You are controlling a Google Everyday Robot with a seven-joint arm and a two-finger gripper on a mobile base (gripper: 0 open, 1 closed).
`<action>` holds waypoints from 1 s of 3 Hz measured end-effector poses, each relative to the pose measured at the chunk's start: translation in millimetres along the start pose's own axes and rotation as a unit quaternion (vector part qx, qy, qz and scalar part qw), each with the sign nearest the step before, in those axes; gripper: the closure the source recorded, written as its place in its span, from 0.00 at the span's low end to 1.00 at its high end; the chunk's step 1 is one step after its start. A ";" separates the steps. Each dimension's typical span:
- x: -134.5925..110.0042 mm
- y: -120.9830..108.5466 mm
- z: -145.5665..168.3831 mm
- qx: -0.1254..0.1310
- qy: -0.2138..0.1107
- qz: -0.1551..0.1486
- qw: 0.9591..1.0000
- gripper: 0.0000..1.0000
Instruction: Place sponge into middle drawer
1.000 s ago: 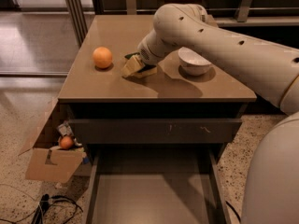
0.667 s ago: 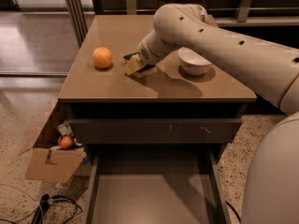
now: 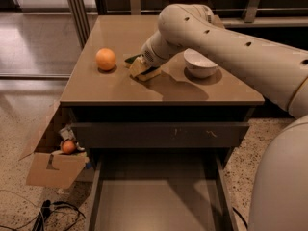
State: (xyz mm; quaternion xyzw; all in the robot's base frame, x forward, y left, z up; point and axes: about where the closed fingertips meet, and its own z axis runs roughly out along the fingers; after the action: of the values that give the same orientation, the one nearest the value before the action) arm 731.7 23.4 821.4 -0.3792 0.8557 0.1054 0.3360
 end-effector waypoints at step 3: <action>-6.5 -3.6 -16.0 -0.007 -0.007 -0.007 1.000 1.00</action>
Offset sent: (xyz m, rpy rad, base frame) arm 0.0025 0.0023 0.0087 -0.0057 0.0036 0.0222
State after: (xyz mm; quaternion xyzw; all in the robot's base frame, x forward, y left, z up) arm 729.5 17.7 838.0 -0.3865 0.8499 0.1121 0.3401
